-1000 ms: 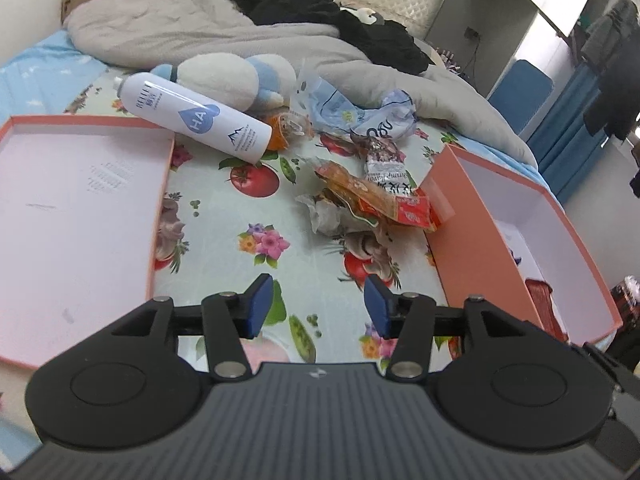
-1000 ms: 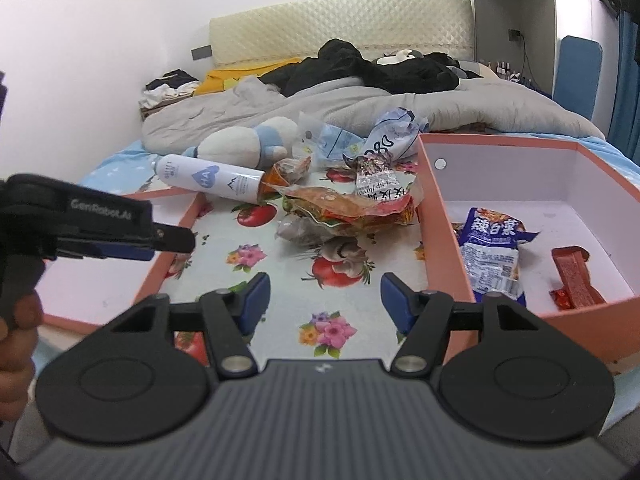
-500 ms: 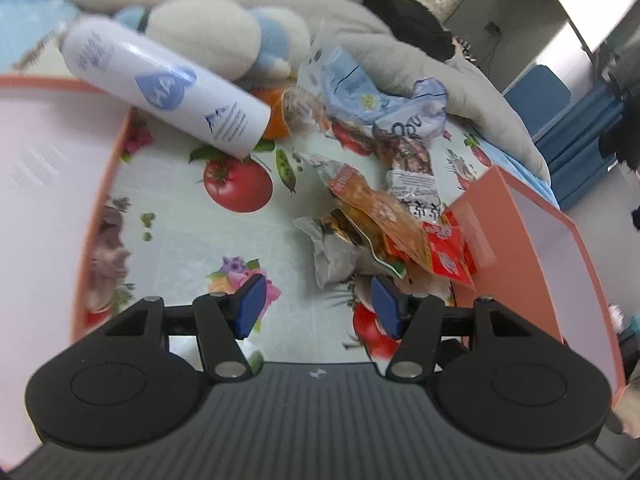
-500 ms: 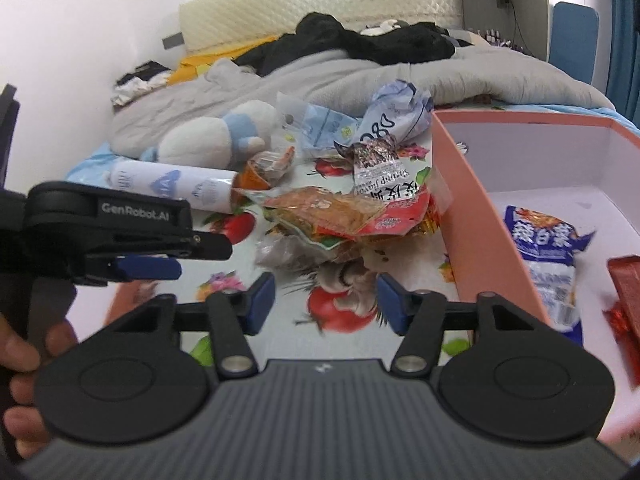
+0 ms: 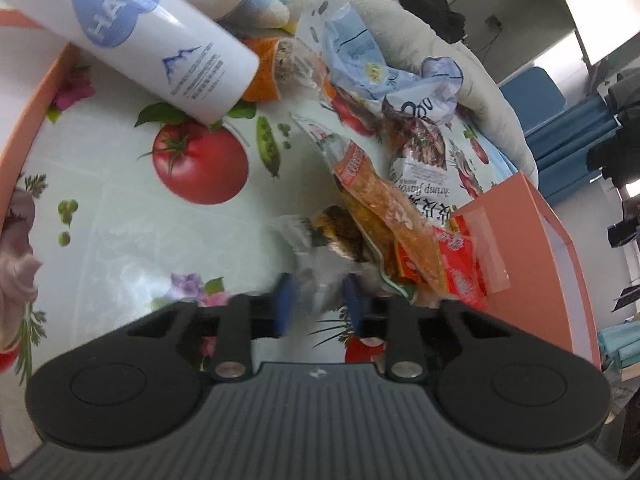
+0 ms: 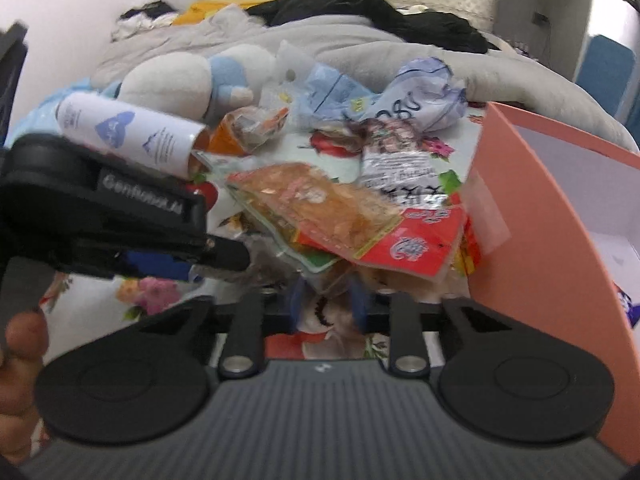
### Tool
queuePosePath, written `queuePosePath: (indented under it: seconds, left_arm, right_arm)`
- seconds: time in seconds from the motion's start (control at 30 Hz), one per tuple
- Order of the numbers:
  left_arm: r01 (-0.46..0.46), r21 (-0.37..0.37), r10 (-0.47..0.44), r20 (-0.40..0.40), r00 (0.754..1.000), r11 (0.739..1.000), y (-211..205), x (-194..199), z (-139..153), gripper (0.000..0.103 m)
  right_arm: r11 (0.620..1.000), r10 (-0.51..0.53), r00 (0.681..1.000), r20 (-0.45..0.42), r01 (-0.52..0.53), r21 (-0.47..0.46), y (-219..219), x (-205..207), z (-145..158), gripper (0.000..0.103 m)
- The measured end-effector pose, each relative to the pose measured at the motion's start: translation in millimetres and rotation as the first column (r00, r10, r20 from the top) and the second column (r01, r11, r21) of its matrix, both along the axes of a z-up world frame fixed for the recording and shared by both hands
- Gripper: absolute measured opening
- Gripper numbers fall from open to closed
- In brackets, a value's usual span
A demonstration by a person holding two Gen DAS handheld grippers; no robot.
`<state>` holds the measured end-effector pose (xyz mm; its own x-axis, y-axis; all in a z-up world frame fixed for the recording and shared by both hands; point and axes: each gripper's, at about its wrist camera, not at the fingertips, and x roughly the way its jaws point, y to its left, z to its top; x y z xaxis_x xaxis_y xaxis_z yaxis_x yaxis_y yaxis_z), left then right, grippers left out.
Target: Organize snacks
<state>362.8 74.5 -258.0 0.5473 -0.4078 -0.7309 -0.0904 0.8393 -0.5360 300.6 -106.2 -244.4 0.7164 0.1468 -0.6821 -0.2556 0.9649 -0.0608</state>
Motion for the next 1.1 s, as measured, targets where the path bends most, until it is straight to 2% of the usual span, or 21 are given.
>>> queuePosePath:
  seconds: [0.07, 0.17, 0.33, 0.4, 0.57, 0.67, 0.83, 1.1]
  left_arm:
    - [-0.001, 0.030, 0.001, 0.019, 1.000, 1.000, -1.8, -2.6, 4.1, 0.024]
    - [-0.005, 0.022, 0.005, 0.024, 1.000, 1.000, -0.1, -9.9, 8.1, 0.014]
    - [-0.031, 0.073, 0.028, 0.032, 0.999, 0.997, 3.2, -33.2, 23.9, 0.009]
    - [-0.042, 0.110, 0.038, 0.041, 0.998, 0.993, 3.0, -52.2, 29.1, 0.008]
    - [-0.085, 0.127, 0.080, 0.037, 0.996, 0.988, 6.0, -103.1, 31.8, 0.008]
    - [-0.098, 0.166, 0.091, 0.051, 0.995, 0.981, 4.9, -130.5, 37.3, 0.008]
    - [-0.127, 0.156, 0.120, 0.053, 0.991, 0.979, 7.2, -164.4, 37.6, 0.008]
    - [-0.126, 0.169, 0.117, 0.062, 0.991, 0.978, 2.0, -206.1, 41.4, 0.008]
  right_arm:
    - [1.000, 0.012, 1.000, 0.011, -0.012, 0.019, -1.0, -0.8, 3.6, 0.013]
    - [1.000, 0.028, 0.999, 0.028, -0.028, -0.003, -0.6, -7.5, 8.8, 0.009]
    - [0.998, 0.056, 0.998, 0.012, -0.056, 0.012, -0.6, -25.3, 22.9, 0.005]
    - [0.997, 0.079, 0.996, 0.031, -0.079, -0.001, 1.8, -41.6, 30.0, 0.005]
    - [0.992, 0.123, 0.992, 0.030, -0.123, -0.006, 2.9, -82.7, 41.2, 0.004]
    - [0.986, 0.163, 0.986, 0.046, -0.161, -0.037, 5.5, -107.0, 49.1, 0.004]
    - [0.981, 0.190, 0.981, 0.038, -0.187, -0.058, 4.3, -134.2, 49.9, 0.004]
    - [0.976, 0.206, 0.979, 0.009, -0.205, -0.070, -5.3, -171.7, 41.5, 0.004]
